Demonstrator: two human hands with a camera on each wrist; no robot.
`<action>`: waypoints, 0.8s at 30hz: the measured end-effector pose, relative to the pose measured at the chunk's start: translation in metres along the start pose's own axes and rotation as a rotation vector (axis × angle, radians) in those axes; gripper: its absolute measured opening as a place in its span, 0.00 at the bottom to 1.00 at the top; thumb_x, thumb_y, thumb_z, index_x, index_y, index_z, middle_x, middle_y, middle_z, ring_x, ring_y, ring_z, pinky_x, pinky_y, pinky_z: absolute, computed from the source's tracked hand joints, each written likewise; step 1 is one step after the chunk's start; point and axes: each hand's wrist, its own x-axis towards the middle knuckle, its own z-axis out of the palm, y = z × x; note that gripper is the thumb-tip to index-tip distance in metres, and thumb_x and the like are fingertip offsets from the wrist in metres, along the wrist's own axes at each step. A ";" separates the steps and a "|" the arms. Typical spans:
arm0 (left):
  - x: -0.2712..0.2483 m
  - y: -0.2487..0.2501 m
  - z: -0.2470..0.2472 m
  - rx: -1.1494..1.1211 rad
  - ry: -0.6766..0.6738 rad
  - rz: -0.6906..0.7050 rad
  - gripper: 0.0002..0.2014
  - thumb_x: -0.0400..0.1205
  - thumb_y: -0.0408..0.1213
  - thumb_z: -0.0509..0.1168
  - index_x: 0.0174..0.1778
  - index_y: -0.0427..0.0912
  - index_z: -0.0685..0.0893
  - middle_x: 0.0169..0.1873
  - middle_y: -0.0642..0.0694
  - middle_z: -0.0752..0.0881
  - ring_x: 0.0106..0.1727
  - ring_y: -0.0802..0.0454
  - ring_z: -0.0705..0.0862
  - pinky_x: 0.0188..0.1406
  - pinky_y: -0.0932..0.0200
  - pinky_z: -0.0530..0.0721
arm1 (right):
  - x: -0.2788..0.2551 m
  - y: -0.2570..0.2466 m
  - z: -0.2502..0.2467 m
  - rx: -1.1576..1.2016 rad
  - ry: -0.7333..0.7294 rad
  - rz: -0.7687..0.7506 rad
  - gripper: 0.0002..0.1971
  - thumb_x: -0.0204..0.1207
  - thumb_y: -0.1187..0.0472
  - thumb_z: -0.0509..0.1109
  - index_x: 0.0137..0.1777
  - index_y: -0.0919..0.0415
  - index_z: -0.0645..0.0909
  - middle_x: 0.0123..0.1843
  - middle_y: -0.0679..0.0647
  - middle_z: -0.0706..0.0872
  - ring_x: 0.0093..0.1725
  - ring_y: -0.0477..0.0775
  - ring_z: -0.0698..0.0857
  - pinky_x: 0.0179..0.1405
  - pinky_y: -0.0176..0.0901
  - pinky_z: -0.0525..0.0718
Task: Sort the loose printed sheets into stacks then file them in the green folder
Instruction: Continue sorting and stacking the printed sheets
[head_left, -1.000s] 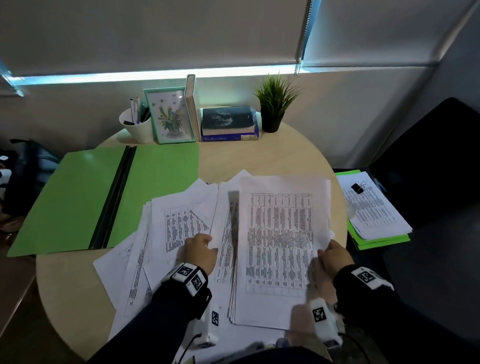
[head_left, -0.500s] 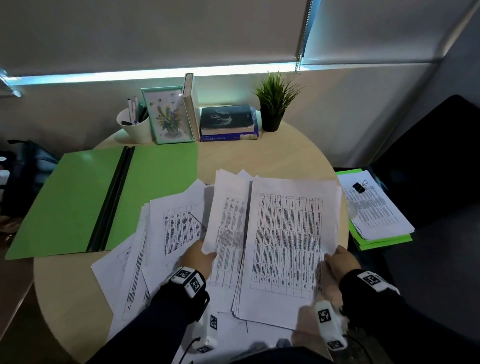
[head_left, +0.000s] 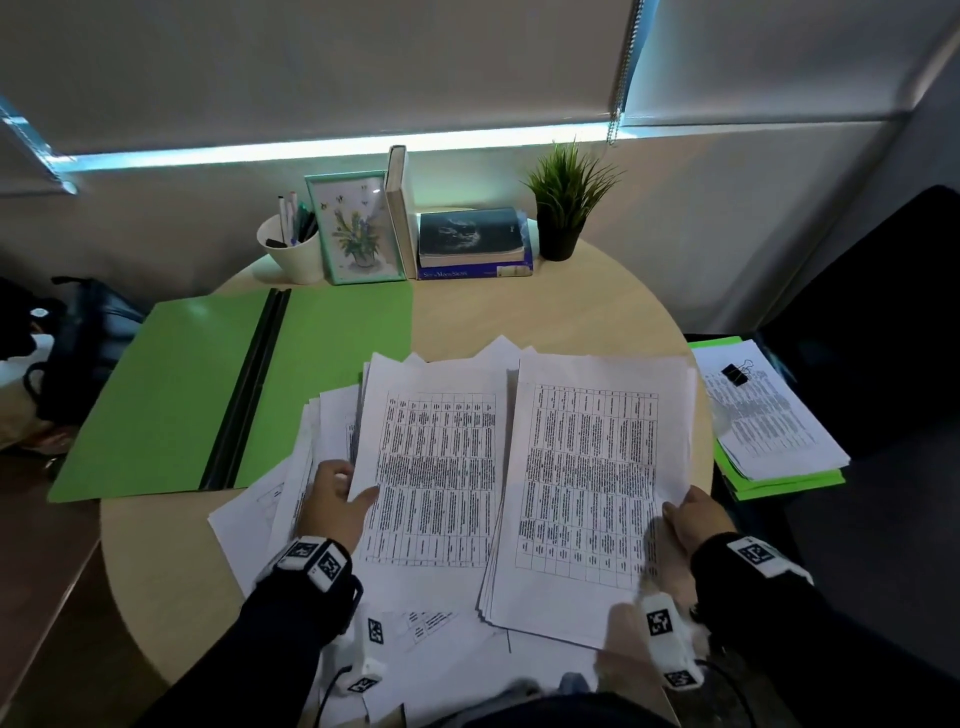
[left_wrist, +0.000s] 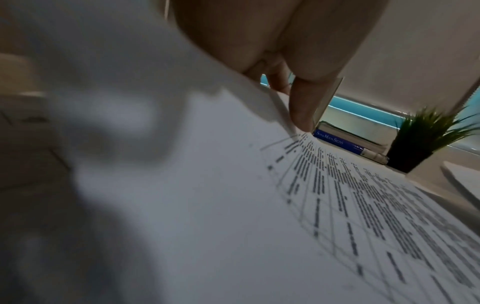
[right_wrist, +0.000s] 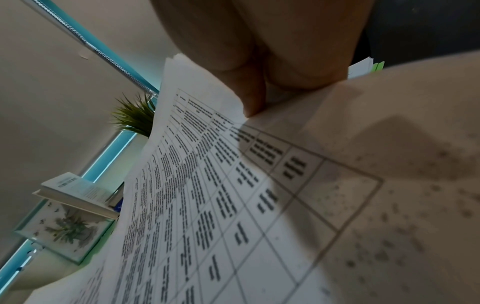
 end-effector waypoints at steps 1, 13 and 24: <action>0.000 -0.002 0.001 0.012 -0.019 -0.016 0.12 0.80 0.39 0.68 0.56 0.44 0.75 0.56 0.42 0.82 0.49 0.48 0.77 0.51 0.58 0.72 | 0.000 0.000 0.000 -0.001 -0.001 0.000 0.17 0.81 0.66 0.60 0.65 0.78 0.72 0.67 0.74 0.78 0.67 0.69 0.78 0.62 0.48 0.74; 0.008 0.007 -0.001 0.104 -0.064 -0.198 0.23 0.80 0.50 0.65 0.51 0.29 0.86 0.47 0.32 0.86 0.46 0.42 0.80 0.53 0.57 0.77 | 0.003 0.002 0.002 0.001 -0.008 -0.002 0.17 0.81 0.66 0.60 0.65 0.77 0.72 0.67 0.73 0.79 0.67 0.68 0.78 0.63 0.47 0.74; 0.014 0.010 -0.034 0.038 0.198 -0.164 0.21 0.78 0.45 0.70 0.63 0.36 0.83 0.63 0.37 0.84 0.62 0.37 0.82 0.65 0.47 0.78 | 0.002 0.002 0.002 -0.037 -0.010 -0.010 0.18 0.81 0.66 0.60 0.67 0.76 0.71 0.68 0.72 0.78 0.66 0.68 0.78 0.62 0.47 0.75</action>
